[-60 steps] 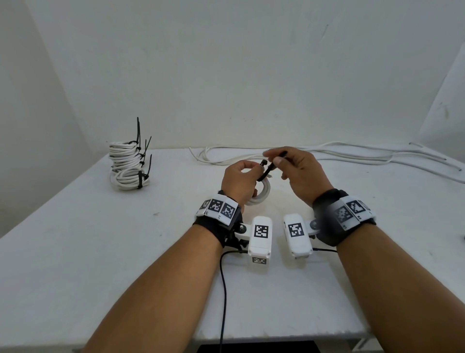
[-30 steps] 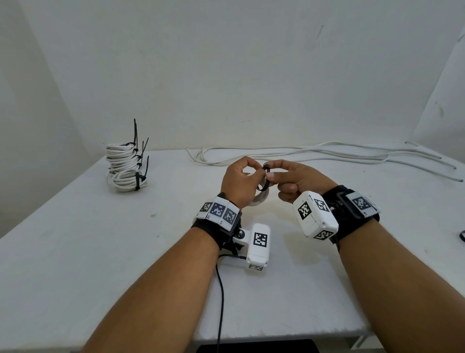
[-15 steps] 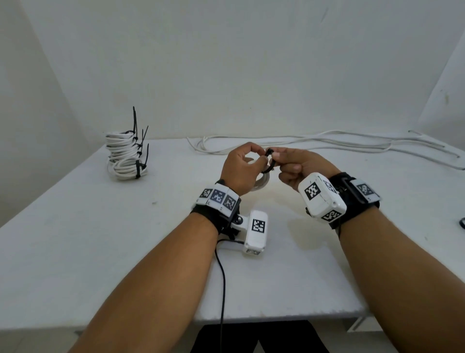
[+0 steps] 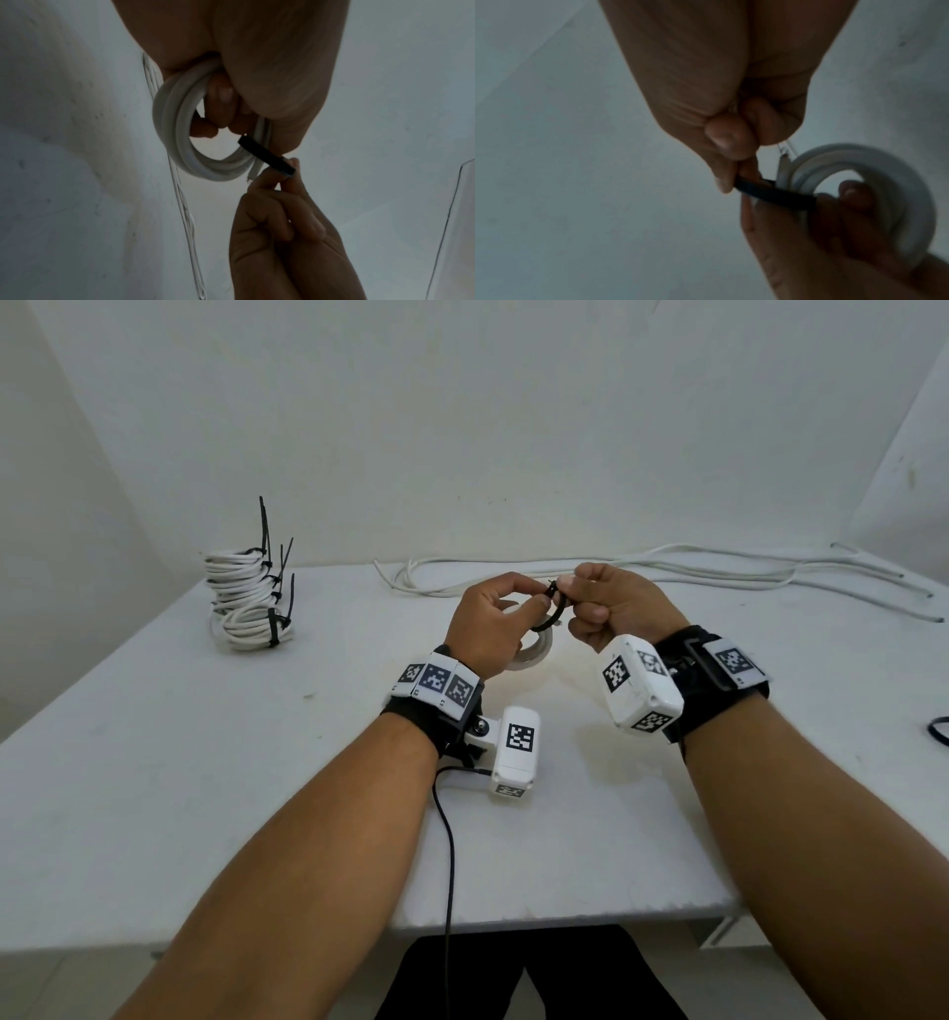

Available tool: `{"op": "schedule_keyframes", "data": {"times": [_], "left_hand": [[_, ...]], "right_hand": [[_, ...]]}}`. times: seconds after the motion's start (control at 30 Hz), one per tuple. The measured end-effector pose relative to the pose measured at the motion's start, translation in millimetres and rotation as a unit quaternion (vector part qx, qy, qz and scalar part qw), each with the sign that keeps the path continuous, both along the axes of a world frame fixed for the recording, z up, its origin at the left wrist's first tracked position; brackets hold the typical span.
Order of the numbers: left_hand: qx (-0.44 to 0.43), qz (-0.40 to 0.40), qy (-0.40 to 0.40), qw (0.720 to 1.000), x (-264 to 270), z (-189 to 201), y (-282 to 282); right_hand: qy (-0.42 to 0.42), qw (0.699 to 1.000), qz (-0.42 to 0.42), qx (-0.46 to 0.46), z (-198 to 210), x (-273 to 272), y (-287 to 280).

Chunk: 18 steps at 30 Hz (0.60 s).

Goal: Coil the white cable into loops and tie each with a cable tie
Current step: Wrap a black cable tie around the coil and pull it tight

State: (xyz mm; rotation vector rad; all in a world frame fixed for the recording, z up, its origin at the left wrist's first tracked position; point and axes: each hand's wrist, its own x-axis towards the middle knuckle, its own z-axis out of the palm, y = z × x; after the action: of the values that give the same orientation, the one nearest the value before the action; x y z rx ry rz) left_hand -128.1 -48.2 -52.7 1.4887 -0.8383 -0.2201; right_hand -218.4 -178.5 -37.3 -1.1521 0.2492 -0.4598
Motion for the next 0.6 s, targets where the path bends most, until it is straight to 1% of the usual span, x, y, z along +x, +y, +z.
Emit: {"op": "schedule_keyframes", "data": {"times": [0.1,0.17,0.2,0.23,0.3,0.33,0.47,0.6], "left_hand": [[-0.016,0.023,0.011,1.0,3.4,-1.2,0.8],[-0.021,0.02,0.02,0.999,5.2,-1.9,1.4],[-0.019,0.009,0.021,1.0,5.0,-2.2,1.6],[-0.016,-0.004,0.019,1.0,4.9,-2.4,1.6],[-0.012,-0.027,0.014,0.999,4.8,-3.1,1.2],[-0.012,-0.034,0.011,0.999,4.7,-2.9,1.6],[-0.021,-0.04,0.029,0.999,5.5,-3.5,3.9],[0.0,-0.054,0.024,0.998,3.5,-5.5,1.7]], "right_hand": [[0.044,0.994,0.009,-0.099,1.8,-2.0,4.0],[0.074,0.986,0.02,-0.151,2.3,-3.6,3.5],[0.077,0.985,0.017,-0.155,2.6,-3.9,2.1],[0.071,0.988,0.011,-0.139,3.1,-4.3,0.7],[0.042,0.996,0.002,-0.081,3.3,-4.7,-1.4],[0.036,0.997,0.004,-0.071,2.7,-5.3,-1.1],[0.066,0.986,0.035,-0.149,-1.0,-7.6,1.5],[0.079,0.981,0.0,-0.176,-0.2,-8.6,-3.4]]}}
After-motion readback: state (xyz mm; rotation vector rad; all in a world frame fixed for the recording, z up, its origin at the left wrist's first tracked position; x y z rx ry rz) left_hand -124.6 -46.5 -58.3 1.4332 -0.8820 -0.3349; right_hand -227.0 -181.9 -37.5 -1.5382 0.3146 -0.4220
